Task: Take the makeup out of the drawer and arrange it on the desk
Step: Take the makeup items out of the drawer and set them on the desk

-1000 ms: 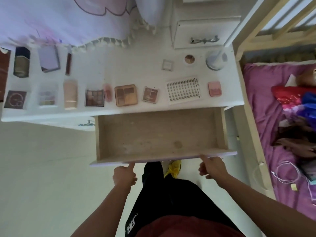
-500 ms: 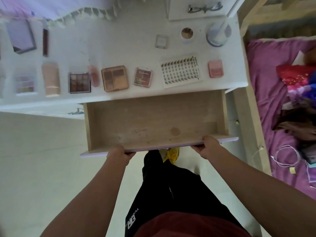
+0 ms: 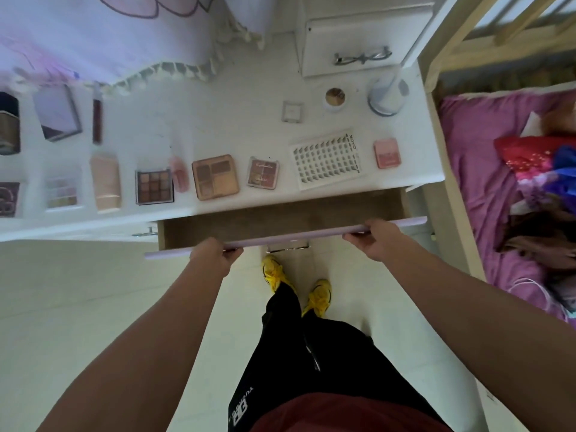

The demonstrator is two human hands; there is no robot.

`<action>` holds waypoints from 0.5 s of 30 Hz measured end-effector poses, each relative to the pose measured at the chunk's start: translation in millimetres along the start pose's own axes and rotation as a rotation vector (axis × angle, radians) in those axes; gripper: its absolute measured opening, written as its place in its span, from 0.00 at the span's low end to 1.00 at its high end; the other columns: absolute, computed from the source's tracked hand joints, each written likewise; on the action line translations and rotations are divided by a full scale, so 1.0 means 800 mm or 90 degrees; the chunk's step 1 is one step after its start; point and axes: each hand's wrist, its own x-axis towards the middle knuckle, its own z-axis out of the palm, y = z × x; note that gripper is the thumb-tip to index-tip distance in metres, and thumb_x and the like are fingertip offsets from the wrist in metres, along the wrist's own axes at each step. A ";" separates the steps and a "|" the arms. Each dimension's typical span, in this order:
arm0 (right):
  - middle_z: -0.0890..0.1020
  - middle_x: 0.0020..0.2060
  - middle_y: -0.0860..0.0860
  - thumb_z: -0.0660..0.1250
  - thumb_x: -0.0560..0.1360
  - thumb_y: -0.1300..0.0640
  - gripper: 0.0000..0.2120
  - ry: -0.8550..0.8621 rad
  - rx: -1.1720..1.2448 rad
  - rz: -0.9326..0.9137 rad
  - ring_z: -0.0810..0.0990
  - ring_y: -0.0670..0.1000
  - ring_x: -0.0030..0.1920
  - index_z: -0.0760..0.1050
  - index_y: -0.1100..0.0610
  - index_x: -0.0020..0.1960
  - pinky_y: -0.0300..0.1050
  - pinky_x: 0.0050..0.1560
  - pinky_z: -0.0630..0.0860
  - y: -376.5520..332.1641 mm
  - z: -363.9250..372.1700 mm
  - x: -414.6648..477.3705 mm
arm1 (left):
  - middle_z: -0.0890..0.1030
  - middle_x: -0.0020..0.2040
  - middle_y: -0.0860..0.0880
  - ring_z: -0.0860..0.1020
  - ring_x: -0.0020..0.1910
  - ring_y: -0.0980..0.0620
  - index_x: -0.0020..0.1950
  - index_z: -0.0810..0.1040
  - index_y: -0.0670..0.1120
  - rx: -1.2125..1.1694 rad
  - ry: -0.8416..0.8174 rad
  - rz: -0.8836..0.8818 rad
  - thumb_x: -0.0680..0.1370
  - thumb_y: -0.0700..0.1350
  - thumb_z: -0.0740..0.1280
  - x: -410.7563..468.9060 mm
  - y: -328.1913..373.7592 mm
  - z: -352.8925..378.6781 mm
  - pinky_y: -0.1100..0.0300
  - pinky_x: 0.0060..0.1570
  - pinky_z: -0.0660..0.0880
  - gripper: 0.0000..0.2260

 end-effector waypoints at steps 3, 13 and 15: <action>0.78 0.56 0.65 0.63 0.79 0.67 0.16 -0.030 0.040 -0.021 0.80 0.66 0.56 0.67 0.65 0.66 0.54 0.40 0.83 -0.012 0.014 -0.004 | 0.73 0.57 0.39 0.78 0.51 0.42 0.56 0.68 0.38 0.018 0.043 -0.016 0.80 0.37 0.62 -0.004 0.025 0.011 0.54 0.47 0.80 0.06; 0.77 0.54 0.66 0.55 0.77 0.77 0.10 -0.045 0.050 -0.035 0.79 0.66 0.59 0.70 0.66 0.48 0.55 0.37 0.83 -0.036 0.032 -0.006 | 0.65 0.58 0.35 0.70 0.63 0.34 0.49 0.66 0.36 -0.037 0.001 -0.086 0.77 0.29 0.58 -0.023 0.058 0.028 0.44 0.62 0.74 0.04; 0.77 0.52 0.66 0.55 0.77 0.77 0.11 -0.055 0.049 -0.047 0.79 0.66 0.59 0.71 0.67 0.51 0.53 0.34 0.83 -0.036 0.031 -0.004 | 0.64 0.63 0.35 0.68 0.65 0.33 0.47 0.67 0.37 -0.041 -0.011 -0.095 0.76 0.28 0.57 -0.020 0.061 0.028 0.42 0.63 0.73 0.05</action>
